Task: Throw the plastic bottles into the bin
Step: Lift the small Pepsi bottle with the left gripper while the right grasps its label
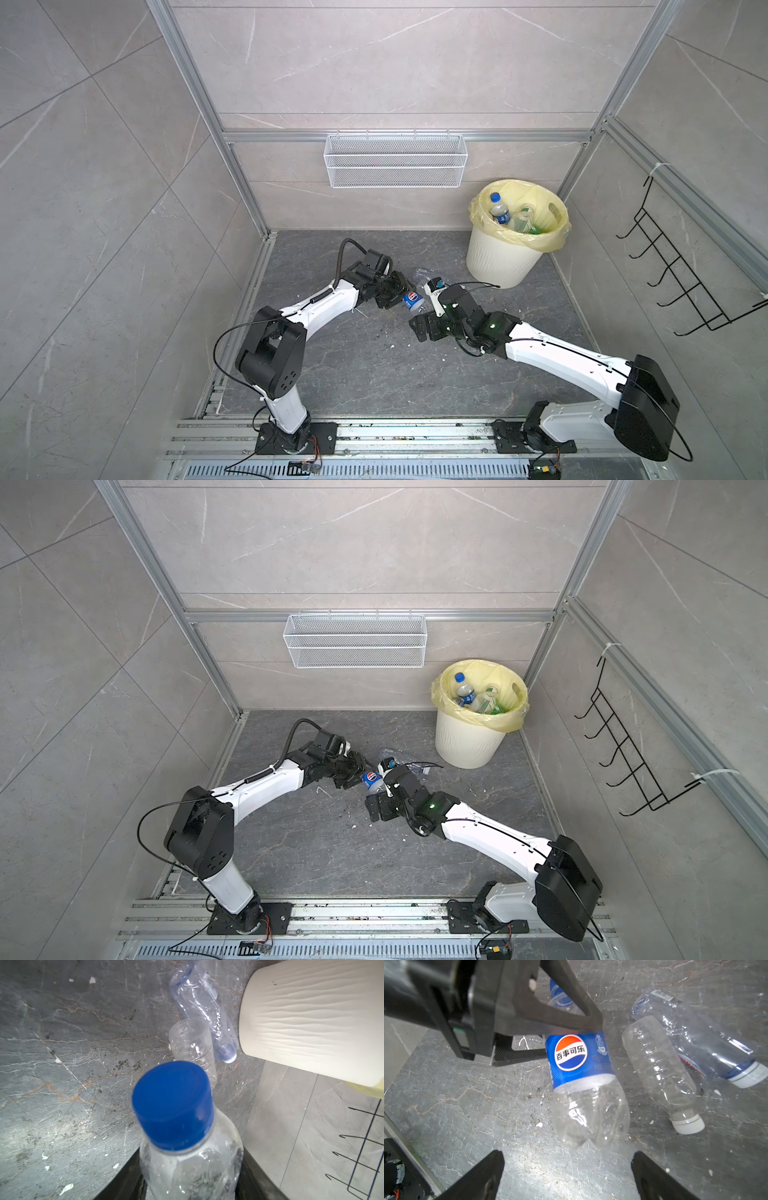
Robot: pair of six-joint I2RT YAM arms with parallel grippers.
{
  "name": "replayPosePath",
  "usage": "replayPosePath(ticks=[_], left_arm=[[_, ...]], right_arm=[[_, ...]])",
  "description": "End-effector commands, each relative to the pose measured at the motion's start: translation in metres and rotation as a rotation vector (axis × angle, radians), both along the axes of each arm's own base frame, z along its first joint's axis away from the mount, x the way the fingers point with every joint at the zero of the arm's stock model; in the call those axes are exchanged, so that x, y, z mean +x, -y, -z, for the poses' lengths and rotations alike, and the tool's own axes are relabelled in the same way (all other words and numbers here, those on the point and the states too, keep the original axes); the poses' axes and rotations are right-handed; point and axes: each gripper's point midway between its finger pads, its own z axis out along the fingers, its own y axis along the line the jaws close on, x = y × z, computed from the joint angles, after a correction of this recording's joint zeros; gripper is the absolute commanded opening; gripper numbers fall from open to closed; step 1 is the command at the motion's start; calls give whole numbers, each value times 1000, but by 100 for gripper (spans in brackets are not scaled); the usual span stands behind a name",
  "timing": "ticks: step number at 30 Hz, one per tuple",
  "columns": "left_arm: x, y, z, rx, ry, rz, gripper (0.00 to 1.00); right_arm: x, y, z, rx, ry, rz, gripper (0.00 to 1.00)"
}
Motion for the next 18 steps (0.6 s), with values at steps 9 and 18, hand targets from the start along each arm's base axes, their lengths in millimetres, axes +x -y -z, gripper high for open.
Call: replayPosePath(ticks=[9, 18], left_arm=[[-17, 4, -42, -103, 72, 80, 51], [-21, 4, -51, -122, 87, 92, 51]], right_arm=[[25, -18, -21, 18, 86, 11, 100], [35, -21, -22, -6, 112, 3, 97]])
